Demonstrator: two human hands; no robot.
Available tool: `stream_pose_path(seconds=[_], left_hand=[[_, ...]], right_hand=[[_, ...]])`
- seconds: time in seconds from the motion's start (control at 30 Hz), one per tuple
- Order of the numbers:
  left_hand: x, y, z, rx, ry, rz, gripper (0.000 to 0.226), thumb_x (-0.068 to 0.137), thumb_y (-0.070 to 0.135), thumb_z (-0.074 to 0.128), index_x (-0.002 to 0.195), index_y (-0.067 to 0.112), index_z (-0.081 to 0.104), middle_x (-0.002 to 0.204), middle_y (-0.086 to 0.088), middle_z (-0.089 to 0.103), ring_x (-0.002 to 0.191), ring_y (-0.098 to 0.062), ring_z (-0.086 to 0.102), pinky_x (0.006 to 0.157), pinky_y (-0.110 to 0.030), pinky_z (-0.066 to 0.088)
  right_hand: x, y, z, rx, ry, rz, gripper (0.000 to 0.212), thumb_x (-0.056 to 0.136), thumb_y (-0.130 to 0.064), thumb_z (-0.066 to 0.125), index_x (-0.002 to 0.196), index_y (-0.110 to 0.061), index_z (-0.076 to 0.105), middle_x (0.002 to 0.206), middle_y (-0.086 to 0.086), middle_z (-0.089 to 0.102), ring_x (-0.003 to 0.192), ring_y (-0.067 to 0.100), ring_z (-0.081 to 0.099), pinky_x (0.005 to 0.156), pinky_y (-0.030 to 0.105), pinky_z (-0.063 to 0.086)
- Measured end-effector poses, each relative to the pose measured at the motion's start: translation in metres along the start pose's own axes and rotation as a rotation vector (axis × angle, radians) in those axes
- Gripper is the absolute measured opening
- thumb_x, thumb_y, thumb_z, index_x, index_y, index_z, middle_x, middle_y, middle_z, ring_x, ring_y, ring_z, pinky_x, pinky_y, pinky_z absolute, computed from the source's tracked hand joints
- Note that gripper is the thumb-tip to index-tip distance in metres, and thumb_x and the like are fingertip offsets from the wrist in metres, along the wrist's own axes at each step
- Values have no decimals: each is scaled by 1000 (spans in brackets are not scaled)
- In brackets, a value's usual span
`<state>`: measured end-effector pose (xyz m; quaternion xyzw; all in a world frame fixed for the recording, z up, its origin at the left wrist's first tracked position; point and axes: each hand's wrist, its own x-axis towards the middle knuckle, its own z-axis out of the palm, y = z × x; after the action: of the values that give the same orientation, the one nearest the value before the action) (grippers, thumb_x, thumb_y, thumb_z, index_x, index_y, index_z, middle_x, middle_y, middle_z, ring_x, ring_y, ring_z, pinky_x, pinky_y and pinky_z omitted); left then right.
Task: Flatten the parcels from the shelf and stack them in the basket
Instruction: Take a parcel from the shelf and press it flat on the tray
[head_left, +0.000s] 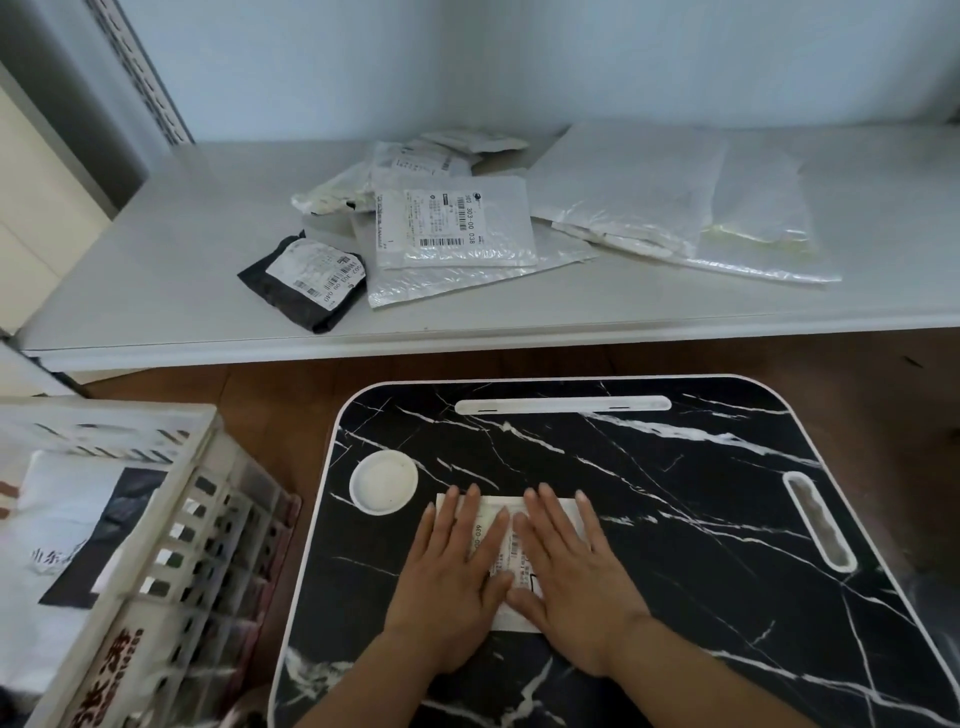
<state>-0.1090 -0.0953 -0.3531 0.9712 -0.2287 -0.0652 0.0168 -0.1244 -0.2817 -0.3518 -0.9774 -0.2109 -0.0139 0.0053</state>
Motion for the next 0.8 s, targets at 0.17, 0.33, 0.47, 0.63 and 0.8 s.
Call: stream_pose_path(seconds=[0.17, 0.33, 0.47, 0.63, 0.8], left_hand=[[-13, -18, -1, 62, -32, 78, 63, 100, 54, 20, 144, 11, 34, 153, -11, 33, 143, -23, 24, 106, -43, 23], [-9, -16, -1, -4, -133, 54, 65, 99, 56, 20, 142, 12, 41, 153, -11, 34, 141, -29, 29, 105, -45, 23], [-9, -13, -17, 27, -130, 59, 75, 88, 68, -6, 149, 24, -7, 159, -5, -19, 144, -34, -19, 113, -45, -4], [-18, -23, -21, 23, -162, 19, 84, 74, 81, -8, 138, 33, -34, 149, -5, -40, 140, -29, -31, 113, -46, -12], [-17, -21, -22, -29, -318, -28, 89, 56, 84, -21, 126, 36, -49, 138, -4, -53, 131, -26, -46, 111, -46, -23]], right_hand=[[4, -6, 5, 24, -9, -106, 66, 101, -54, 15, 153, -12, 18, 153, 13, 33, 144, 25, 23, 109, 42, 19], [6, -7, -2, 60, -89, -34, 62, 100, -57, 20, 143, -19, 43, 148, 10, 43, 140, 23, 32, 104, 42, 24], [5, -5, -4, 10, -164, -41, 64, 99, -61, 21, 142, -21, 45, 149, 9, 43, 140, 22, 30, 104, 42, 24], [-10, 8, -4, -8, -225, 78, 88, 90, -75, 28, 143, -7, 40, 152, 13, 37, 142, 23, 27, 105, 44, 22], [-12, 6, -3, 27, -273, 178, 97, 86, -80, 29, 140, -1, 44, 151, 16, 38, 141, 24, 30, 103, 50, 24]])
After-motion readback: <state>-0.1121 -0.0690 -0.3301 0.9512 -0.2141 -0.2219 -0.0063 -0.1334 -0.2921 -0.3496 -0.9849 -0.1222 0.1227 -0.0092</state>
